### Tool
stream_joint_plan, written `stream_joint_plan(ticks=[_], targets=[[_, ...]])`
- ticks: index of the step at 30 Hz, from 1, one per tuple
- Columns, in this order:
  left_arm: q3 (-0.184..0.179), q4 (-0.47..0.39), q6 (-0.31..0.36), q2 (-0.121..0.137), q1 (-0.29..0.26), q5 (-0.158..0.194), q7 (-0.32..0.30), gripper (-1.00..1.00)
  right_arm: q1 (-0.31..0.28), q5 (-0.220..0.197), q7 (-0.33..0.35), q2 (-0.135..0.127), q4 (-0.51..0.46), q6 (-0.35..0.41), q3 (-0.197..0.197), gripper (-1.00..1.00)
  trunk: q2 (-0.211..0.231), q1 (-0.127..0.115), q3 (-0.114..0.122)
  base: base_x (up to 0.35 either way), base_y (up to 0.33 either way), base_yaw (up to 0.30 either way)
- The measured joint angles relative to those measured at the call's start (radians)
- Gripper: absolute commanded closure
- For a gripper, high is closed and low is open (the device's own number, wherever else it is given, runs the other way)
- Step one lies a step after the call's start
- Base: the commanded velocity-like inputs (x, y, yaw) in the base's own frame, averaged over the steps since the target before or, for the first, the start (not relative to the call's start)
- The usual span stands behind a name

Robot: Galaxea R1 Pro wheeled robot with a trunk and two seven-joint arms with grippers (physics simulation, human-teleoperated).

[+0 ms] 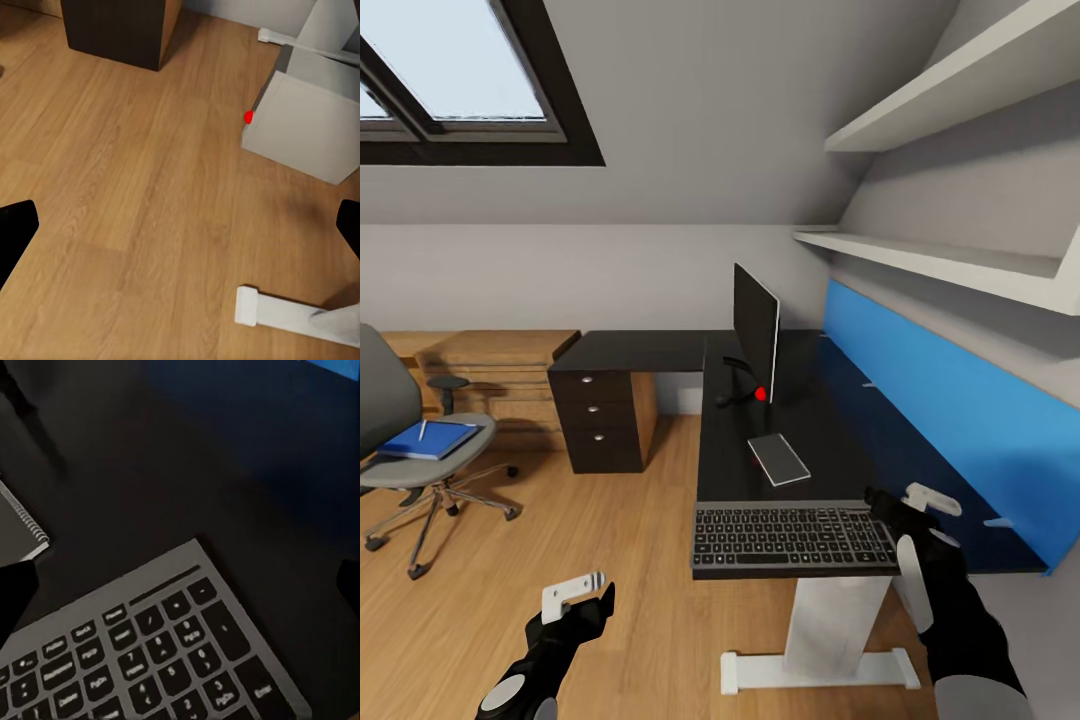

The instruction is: In the bedroom, organize the workspace by keeping the computer under the desk, ensuring the monitor is on the desk, placing the keyboard on the desk next to the monitor, placing the mouse on the desk next to the keyboard, moving the folder from the swivel chair onto the desk next to the mouse, stacking the notebook on top of the folder with the pen on top of the notebook, and positioning the swivel chair next to the desk.

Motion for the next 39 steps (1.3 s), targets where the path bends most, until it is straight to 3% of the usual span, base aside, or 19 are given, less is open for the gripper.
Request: stream_joint_plan(ticks=[3,10,16,25,39], targets=[[0.001,0.0,0.0,0.0,0.0,0.0,0.0,-1.0,0.0,0.062,-0.003,0.0,0.04,-0.049,0.043,-1.0,0.0,0.0,0.0,0.011,0.0,0.0],[0.009,0.001,-0.002,0.0,0.0,0.001,0.0,-1.0,-0.003,0.11,-0.005,-0.006,0.125,-0.079,0.074,-1.0,0.0,0.0,0.0,0.049,0.0,0.0],[0.02,0.002,-0.002,0.0,0.0,0.001,0.001,-1.0,-0.006,0.118,-0.007,-0.025,0.168,-0.084,0.076,-1.0,0.0,0.0,0.0,0.275,0.0,0.0],[0.021,0.003,-0.001,0.0,0.0,-0.001,0.001,-1.0,-0.008,0.119,-0.008,-0.028,0.187,-0.083,0.076,-1.0,0.0,0.0,0.0,0.19,0.0,0.0],[0.022,0.004,-0.001,0.0,0.0,0.0,0.001,-1.0,-0.038,0.119,-0.01,-0.047,0.302,-0.083,0.075,-1.0,0.0,0.0,0.0,0.163,0.0,0.0]])
